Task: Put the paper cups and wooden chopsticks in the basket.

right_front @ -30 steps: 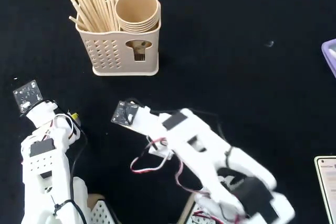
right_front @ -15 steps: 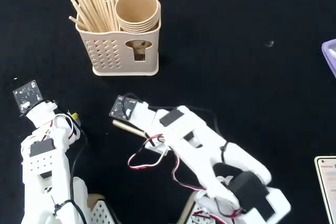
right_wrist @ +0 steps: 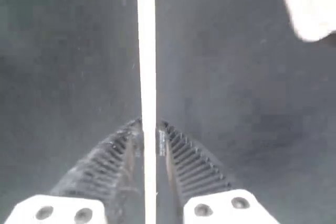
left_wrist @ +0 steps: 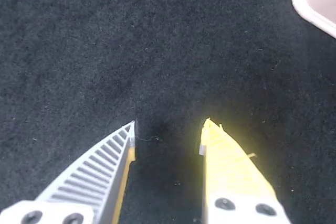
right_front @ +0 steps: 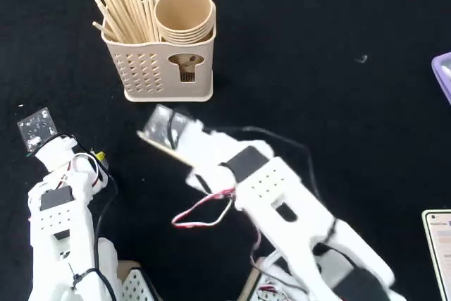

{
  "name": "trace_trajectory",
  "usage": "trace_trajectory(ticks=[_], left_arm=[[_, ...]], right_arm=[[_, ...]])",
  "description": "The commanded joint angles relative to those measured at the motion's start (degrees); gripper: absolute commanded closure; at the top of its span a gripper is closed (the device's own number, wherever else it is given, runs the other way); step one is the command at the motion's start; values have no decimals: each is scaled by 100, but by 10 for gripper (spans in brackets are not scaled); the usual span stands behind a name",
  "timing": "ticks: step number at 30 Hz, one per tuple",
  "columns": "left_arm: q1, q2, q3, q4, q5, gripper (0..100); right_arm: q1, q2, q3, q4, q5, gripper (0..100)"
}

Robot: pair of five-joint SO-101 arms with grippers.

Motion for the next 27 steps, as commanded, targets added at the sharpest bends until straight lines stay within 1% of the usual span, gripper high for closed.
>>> trace_trajectory(ticks=[1, 3, 5, 8, 12, 14, 16, 18, 21, 27], left_arm=[[48, -88, -66, -88, 18, 791], [48, -88, -57, -88, 18, 791], [48, -88, -48, -88, 18, 791], [48, -88, -48, -88, 18, 791], [48, -88, -48, -88, 18, 791], [48, -88, -48, -79, 18, 791], [48, -88, -48, -88, 18, 791], [48, -88, -48, -88, 18, 791], [48, -88, -48, -88, 18, 791], [48, -88, -48, -88, 18, 791]], right_arm=[[-264, -673, -1877, 457, -580, 988], [-273, -655, -2642, 220, -747, 988], [-264, -453, -3099, -352, -826, 988], [-264, 57, -3327, -1618, -835, 988], [-255, 936, -3415, -3727, -835, 987], [-246, 1349, -3503, -4536, -835, 987], [-246, 1745, -3609, -5125, -835, 987], [-229, 2141, -3758, -5574, -835, 987], [-9, 2721, -4145, -5987, -835, 988], [316, 3820, -5174, -6057, -835, 988]])
